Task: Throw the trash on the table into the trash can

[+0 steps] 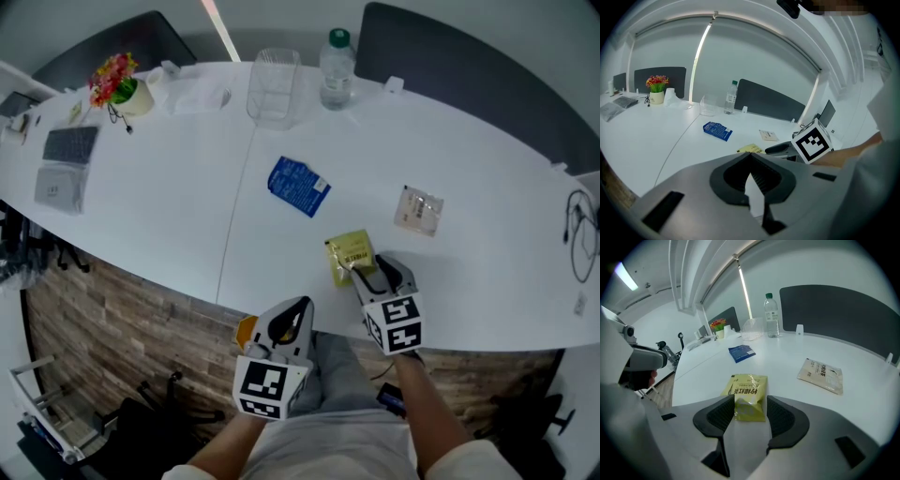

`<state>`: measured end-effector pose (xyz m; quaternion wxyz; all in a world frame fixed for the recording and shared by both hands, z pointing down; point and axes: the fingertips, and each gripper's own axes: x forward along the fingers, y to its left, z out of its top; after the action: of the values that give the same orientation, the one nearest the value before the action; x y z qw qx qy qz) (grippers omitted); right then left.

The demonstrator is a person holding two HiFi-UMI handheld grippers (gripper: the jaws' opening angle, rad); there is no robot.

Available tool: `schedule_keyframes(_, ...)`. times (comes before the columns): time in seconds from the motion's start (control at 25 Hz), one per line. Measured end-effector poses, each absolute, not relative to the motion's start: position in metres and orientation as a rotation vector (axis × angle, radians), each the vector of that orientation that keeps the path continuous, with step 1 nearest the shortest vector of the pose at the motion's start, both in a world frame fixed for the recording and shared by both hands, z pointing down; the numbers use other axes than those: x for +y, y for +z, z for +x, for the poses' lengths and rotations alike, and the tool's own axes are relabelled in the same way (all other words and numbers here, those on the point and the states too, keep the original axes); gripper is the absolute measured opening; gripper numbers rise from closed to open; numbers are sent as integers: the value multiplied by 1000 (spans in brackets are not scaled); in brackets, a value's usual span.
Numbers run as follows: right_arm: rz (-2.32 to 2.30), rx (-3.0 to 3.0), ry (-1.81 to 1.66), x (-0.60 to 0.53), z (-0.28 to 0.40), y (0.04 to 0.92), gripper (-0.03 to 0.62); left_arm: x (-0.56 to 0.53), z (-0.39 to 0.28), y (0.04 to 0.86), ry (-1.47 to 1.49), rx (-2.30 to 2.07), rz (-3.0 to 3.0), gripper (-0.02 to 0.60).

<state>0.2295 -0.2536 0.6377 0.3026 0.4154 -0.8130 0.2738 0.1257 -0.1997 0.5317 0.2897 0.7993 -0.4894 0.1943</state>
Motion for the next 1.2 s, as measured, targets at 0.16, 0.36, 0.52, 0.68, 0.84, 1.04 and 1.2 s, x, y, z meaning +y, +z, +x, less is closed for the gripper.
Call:
schedule_keyframes(0.16,1105,-2132,708,-255,232,641,224,-200,126,536,516,-1305,2124,2)
schedule_keyframes(0.36,1088,-2141,722,-256,233,641,167,-200,127,537,512,-1300,2121,2)
schedule_keyframes(0.52,1091,-2154,709,-256,232,636,102,-199,127,537,517,-1299,2120,2)
schedule_keyframes(0.68,1115,-2168,687,-260,233,627,95,-198,124,535,512,-1308,2118,2)
schedule_keyframes(0.84,1120,-2188,702,-261,234,617,95,-198,123,531,508,-1315,2125,2)
schedule_keyframes(1.04,1110,-2205,696,-259,234,604,95,-196,117,523,492,-1340,2126,2)
schedule_keyframes(1.2,1091,-2221,689,-254,233,594,95,-192,110,516,488,-1368,2127,2)
